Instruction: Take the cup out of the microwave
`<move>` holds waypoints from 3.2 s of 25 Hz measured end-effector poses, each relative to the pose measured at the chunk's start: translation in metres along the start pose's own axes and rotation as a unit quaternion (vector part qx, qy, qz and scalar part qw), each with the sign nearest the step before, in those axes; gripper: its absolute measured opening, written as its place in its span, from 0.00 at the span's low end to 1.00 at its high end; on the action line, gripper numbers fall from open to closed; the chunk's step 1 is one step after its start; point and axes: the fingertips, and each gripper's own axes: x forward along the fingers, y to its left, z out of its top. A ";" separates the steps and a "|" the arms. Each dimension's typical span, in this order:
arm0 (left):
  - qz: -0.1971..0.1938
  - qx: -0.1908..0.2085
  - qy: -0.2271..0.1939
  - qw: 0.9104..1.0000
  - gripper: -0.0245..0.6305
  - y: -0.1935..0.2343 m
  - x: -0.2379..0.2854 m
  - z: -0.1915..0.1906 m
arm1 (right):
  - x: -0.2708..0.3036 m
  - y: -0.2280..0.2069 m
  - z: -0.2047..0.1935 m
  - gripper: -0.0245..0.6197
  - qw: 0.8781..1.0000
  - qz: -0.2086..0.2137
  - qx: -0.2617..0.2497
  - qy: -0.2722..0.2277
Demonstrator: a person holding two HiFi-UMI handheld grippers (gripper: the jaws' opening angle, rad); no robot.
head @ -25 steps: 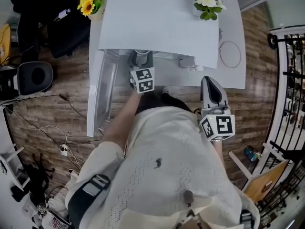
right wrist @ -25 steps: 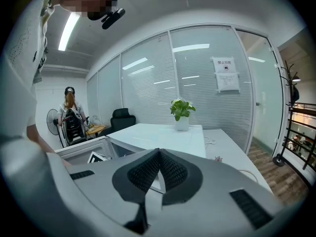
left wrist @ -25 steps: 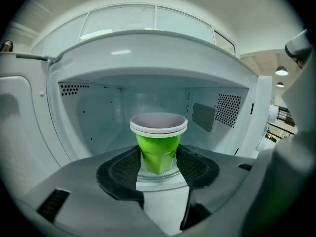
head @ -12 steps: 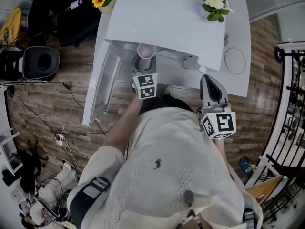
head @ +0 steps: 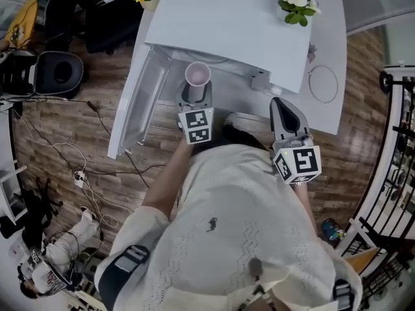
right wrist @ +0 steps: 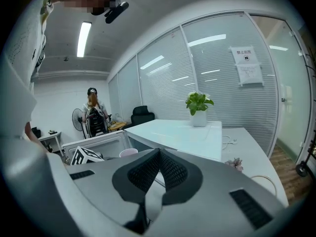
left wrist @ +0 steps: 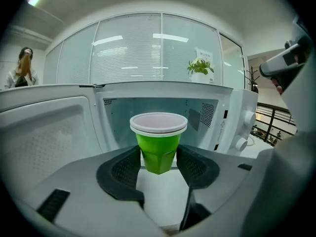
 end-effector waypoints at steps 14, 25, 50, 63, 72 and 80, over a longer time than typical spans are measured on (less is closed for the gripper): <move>0.008 -0.007 -0.025 1.000 0.42 -0.014 -0.059 0.020 | 0.010 0.014 -0.004 0.05 0.998 0.060 -0.019 0.004; 0.009 -0.003 -0.036 0.999 0.42 -0.018 -0.090 0.039 | 0.022 0.028 -0.002 0.05 0.995 0.095 -0.033 0.005; 0.024 0.003 -0.091 0.996 0.41 -0.023 -0.108 0.107 | 0.007 0.013 0.049 0.05 0.994 0.087 -0.031 -0.055; 0.017 0.018 -0.123 0.992 0.41 -0.022 -0.123 0.158 | -0.014 0.004 0.105 0.05 0.988 0.091 -0.062 -0.104; 0.015 0.026 -0.129 0.991 0.41 -0.022 -0.128 0.172 | -0.024 -0.005 0.136 0.05 0.985 0.100 -0.045 -0.133; 0.015 0.026 -0.129 0.991 0.41 -0.023 -0.130 0.173 | -0.026 -0.004 0.141 0.05 0.984 0.105 -0.053 -0.131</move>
